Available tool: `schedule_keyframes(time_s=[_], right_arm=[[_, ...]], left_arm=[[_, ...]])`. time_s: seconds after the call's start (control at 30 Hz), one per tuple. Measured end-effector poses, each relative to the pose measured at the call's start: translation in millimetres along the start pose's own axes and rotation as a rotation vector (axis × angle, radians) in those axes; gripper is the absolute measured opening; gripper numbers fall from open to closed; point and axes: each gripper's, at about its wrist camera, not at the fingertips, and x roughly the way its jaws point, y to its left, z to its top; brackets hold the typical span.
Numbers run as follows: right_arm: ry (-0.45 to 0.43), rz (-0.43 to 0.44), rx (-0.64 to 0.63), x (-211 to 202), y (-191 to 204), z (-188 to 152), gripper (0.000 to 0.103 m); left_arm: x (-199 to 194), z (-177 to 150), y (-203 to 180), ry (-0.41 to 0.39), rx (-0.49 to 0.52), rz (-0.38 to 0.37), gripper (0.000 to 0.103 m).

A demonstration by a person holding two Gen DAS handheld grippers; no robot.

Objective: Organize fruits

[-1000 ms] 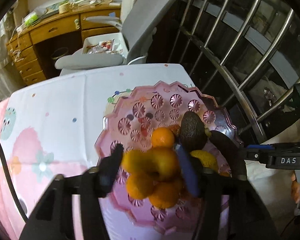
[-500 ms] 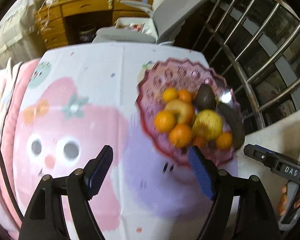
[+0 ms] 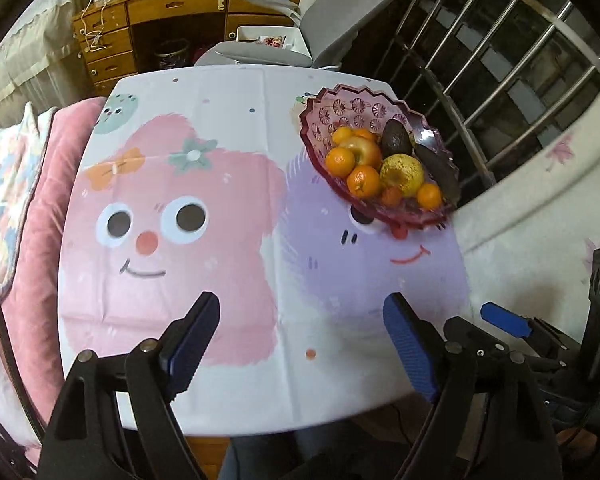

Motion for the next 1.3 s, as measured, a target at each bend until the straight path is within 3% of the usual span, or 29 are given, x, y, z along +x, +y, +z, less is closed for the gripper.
schedule_keyframes(time_s=[0.1, 0.23, 0.4, 0.5, 0.67, 0.93, 1.3], right_arm=[[-0.041, -0.025, -0.005, -19, 14, -15, 0.08], [-0.066, 0.004, 0.006, -46, 28, -25, 0.094], [-0.07, 0.048, -0.065, -79, 52, -27, 0.096], [-0.084, 0.029, -0.115, -98, 64, -28, 0.099], [-0.112, 0.02, -0.17, -117, 69, -36, 0.1], [-0.143, 0.008, -0.197, -124, 69, -50, 0.103], [-0.169, 0.012, -0.212, -123, 70, -55, 0.103]], left_arm=[[-18, -14, 8, -0.008, -0.004, 0.012, 0.083], [-48, -28, 18, -0.038, -0.003, 0.021, 0.083], [-89, -37, 19, -0.123, -0.018, 0.076, 0.087], [-104, -40, 16, -0.149, -0.047, 0.094, 0.088], [-113, -51, 10, -0.17, -0.091, 0.112, 0.096], [-123, -64, -3, -0.212, -0.086, 0.158, 0.102], [-127, -71, -13, -0.251, -0.059, 0.211, 0.102]])
